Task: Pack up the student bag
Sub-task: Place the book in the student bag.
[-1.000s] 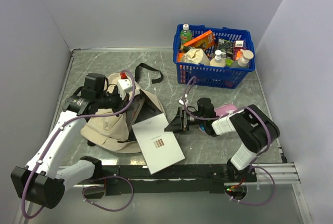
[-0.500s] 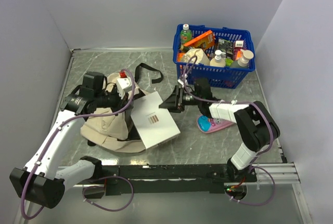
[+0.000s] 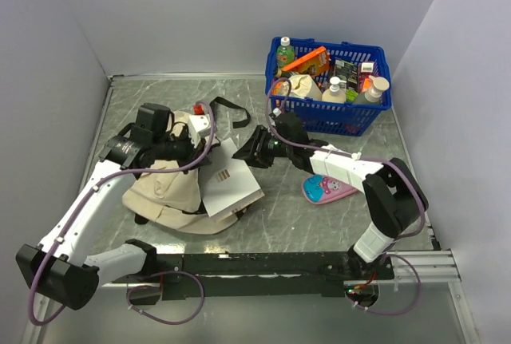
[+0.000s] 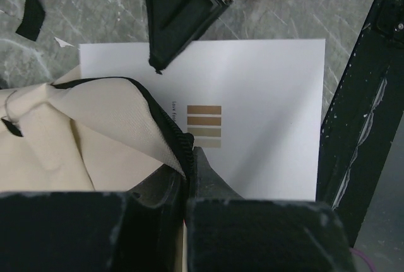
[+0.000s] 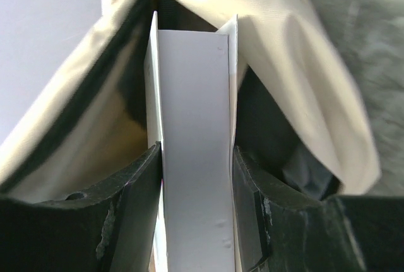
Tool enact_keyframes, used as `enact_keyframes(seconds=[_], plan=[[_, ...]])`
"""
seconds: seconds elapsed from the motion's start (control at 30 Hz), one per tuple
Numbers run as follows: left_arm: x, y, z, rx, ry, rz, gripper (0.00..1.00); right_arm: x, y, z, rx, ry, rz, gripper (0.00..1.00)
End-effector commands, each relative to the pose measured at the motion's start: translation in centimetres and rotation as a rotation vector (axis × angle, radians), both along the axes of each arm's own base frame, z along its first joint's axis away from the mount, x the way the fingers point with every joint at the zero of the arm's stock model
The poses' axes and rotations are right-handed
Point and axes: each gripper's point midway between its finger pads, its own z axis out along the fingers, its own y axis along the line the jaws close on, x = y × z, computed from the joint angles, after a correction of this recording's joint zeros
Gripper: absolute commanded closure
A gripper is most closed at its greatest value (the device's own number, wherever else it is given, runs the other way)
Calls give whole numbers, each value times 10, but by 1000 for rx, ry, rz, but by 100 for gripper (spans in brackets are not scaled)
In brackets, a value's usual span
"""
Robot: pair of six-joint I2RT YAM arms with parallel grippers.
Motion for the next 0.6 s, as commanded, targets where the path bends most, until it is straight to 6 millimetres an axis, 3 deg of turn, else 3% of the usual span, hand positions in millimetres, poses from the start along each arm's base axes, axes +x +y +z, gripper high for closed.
enact_keyframes(seconds=[0.0, 0.13, 0.2, 0.27, 0.3, 0.37, 0.57], plan=[[-2, -18, 58, -125, -141, -62, 99, 6, -12, 26, -57, -91, -104, 100], [-9, -25, 64, -161, -98, -90, 99, 21, -28, 29, -123, -135, -304, 100], [-12, -26, 64, -167, -82, -98, 99, 31, -27, 38, -116, -151, -352, 100], [-15, -28, 61, -167, -65, -108, 99, 41, -24, 40, -136, -177, -421, 100], [-16, -29, 58, -164, -51, -113, 99, 47, -19, 50, -122, -200, -437, 100], [-19, -30, 55, -167, -33, -127, 99, 54, -12, 43, -157, -218, -456, 100], [-20, -33, 51, -172, -17, -131, 99, 72, 12, 50, -145, -300, -509, 100]])
